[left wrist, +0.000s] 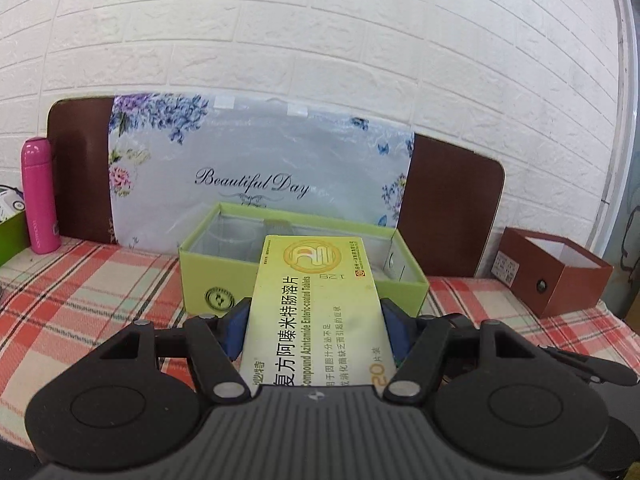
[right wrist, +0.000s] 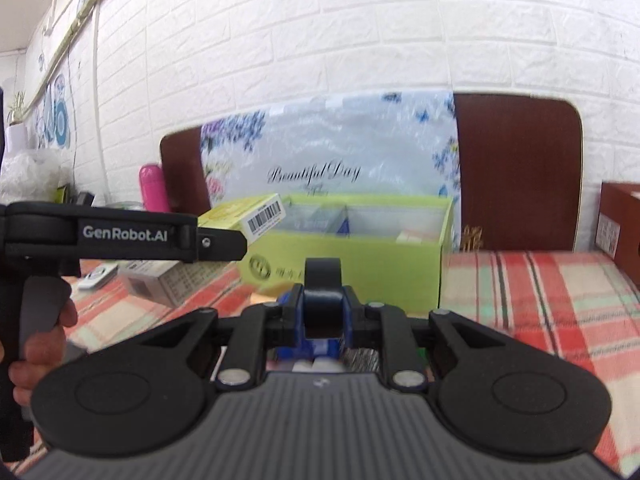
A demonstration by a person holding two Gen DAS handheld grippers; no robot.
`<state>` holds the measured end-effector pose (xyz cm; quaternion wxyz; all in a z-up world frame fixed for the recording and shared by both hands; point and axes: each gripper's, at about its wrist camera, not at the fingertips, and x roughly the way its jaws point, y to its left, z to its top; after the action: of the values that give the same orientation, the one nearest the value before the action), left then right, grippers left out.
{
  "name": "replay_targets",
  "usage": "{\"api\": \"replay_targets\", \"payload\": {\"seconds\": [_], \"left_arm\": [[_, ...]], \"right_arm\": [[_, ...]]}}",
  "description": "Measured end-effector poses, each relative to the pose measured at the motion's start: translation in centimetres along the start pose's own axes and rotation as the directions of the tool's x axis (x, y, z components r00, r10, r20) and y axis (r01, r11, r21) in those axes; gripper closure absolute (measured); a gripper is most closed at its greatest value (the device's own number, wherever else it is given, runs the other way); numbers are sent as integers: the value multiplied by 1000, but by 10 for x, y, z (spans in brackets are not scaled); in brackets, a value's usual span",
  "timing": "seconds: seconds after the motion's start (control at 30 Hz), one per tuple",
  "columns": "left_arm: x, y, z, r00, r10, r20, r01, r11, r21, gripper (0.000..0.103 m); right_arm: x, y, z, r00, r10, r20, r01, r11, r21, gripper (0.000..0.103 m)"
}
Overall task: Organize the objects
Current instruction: 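Carry the yellow box and tape roll into the lime-green box and open both tools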
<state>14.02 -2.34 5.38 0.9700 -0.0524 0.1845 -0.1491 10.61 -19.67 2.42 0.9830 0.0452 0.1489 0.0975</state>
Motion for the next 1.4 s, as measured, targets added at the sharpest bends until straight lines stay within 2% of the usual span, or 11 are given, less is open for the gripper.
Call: {"api": "replay_targets", "payload": {"seconds": [0.27, 0.4, 0.53, 0.57, 0.63, 0.77, 0.83, 0.93, 1.03, 1.2, 1.4], "left_arm": [[50, -12, 42, 998, -31, 62, 32, 999, -16, 33], [90, -14, 55, 997, -58, 57, 60, 997, -42, 33], [131, -17, 57, 997, -58, 50, 60, 998, -36, 33], [139, -15, 55, 997, -63, 53, 65, 997, -34, 33], [146, -12, 48, 998, -28, 58, 31, 998, -46, 29], [138, -4, 37, 996, -6, 86, 13, 997, -74, 18], [136, -1, 33, 996, 17, 82, -10, 996, -86, 18], [140, 4, 28, 999, 9, 47, -3, 993, -114, 18], [148, 5, 27, 1000, 28, 4, -28, 994, -106, 18], [143, 4, 25, 999, 42, -8, -42, 994, -98, 18], [125, -1, 22, 997, 59, -46, -63, 995, -84, 18]], "right_arm": [[48, -31, 34, 995, -53, 86, 55, 998, -22, 85], [85, -47, 39, 992, -89, 87, 91, 996, -14, 85], [122, -61, 35, 992, -98, 81, 97, 995, 11, 85], [129, -63, 32, 993, -95, 73, 94, 996, 8, 82], [136, -71, 24, 992, -108, 60, 106, 994, 36, 42], [127, -81, 14, 988, -123, 90, 118, 992, 50, 26], [122, -84, 15, 985, -137, 101, 131, 989, 61, 17], [117, -85, 16, 986, -127, 104, 120, 990, 70, 13], [120, -82, 15, 987, -126, 99, 121, 991, 53, 8], [119, -77, 15, 990, -113, 84, 109, 993, 42, 1], [102, -69, 12, 993, -96, 71, 92, 994, 58, 0]]}}
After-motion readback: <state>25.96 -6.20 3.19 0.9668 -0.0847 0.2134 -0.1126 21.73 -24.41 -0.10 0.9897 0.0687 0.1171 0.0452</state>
